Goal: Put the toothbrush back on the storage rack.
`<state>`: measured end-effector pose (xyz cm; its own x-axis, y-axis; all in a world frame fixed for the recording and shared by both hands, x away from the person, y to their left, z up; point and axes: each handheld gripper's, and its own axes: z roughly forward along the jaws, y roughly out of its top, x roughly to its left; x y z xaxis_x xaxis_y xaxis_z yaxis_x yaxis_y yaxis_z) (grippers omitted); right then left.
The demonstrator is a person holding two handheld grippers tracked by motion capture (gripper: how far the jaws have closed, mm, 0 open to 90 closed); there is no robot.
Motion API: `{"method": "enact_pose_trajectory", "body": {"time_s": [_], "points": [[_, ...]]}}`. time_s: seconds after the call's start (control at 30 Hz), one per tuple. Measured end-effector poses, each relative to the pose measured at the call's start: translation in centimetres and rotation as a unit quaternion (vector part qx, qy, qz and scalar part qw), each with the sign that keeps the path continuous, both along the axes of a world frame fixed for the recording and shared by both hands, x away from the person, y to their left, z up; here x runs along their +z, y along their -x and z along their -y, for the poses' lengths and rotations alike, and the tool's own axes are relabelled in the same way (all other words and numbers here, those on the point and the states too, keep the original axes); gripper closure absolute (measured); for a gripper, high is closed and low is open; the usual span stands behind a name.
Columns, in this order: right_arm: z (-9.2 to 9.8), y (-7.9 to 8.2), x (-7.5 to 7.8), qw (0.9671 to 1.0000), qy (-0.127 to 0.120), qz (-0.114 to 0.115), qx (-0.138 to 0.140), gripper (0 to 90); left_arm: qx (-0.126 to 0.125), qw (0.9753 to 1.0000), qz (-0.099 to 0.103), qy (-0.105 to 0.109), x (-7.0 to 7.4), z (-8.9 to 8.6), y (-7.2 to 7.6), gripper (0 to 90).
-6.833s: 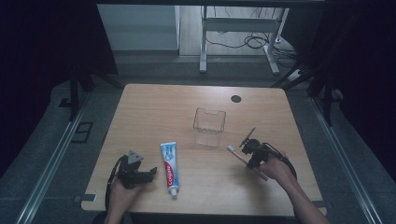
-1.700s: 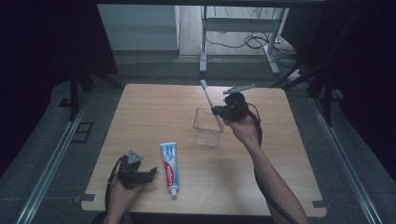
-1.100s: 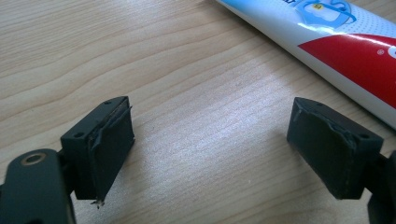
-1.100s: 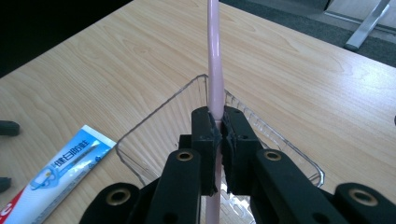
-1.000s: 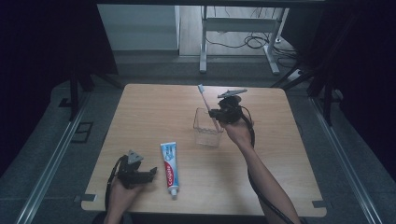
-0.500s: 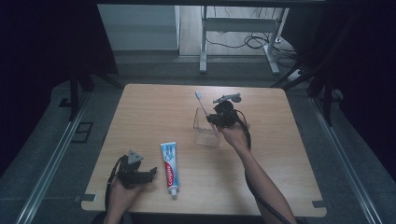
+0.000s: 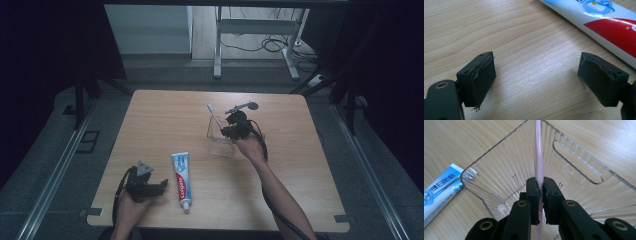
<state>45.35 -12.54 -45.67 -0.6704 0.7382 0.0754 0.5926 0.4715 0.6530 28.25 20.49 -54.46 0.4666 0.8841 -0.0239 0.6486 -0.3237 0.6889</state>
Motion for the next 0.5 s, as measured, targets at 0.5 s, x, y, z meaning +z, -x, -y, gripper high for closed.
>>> {"method": "enact_pose_trajectory", "body": {"time_s": [0.5], "points": [[0.10, 0.05, 0.26, 1.0000, 0.003, -0.002, 0.008, 76.9, -0.002, 1.0000, 0.000, 0.000, 0.00, 0.01, 0.00, 14.5]]}}
